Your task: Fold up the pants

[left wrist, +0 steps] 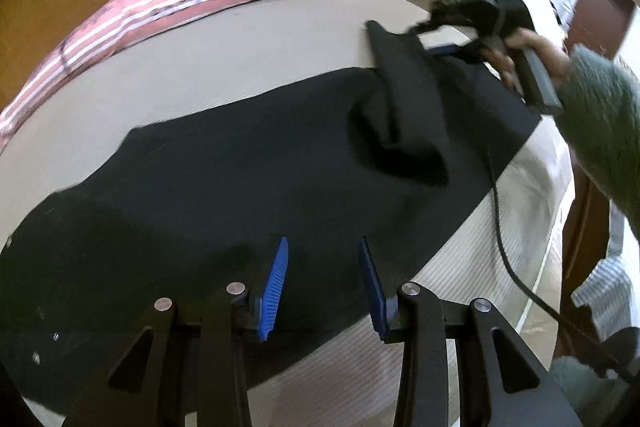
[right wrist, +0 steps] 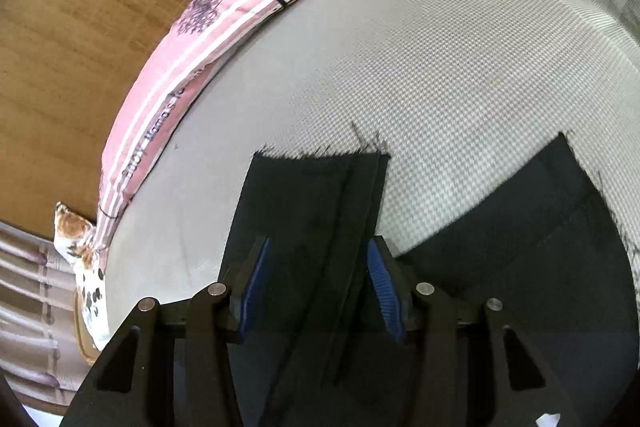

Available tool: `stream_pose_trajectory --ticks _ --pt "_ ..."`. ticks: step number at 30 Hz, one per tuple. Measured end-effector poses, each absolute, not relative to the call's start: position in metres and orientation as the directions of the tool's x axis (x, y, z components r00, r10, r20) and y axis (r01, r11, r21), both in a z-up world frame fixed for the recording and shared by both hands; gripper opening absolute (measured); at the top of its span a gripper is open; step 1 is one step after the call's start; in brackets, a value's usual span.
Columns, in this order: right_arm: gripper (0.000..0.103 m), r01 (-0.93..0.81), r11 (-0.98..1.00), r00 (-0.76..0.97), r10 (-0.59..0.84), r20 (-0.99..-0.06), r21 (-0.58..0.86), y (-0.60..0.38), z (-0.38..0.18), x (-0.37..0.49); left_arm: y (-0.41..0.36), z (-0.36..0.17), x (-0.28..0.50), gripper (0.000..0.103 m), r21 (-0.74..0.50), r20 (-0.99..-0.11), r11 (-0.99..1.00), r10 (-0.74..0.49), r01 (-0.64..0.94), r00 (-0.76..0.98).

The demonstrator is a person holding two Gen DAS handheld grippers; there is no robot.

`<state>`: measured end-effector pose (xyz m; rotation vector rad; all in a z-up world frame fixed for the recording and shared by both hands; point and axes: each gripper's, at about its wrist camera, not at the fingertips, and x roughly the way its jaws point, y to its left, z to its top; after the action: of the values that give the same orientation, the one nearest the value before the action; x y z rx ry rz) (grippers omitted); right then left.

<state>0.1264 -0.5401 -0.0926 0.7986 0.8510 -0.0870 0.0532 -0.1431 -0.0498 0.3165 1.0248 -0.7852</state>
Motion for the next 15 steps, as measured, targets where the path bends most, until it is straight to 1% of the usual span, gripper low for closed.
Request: stream_pose_trajectory --ticks 8,15 --pt "0.045 0.355 0.707 0.691 0.242 -0.681 0.612 -0.550 -0.084 0.113 -0.189 -0.070 0.037 0.038 -0.113 -0.868 0.623 -0.441 0.774 0.227" --pt "0.045 0.298 0.709 0.699 0.294 -0.652 0.639 -0.544 -0.076 0.113 -0.215 -0.075 0.034 0.038 -0.131 -0.861 0.608 -0.462 0.783 0.214"
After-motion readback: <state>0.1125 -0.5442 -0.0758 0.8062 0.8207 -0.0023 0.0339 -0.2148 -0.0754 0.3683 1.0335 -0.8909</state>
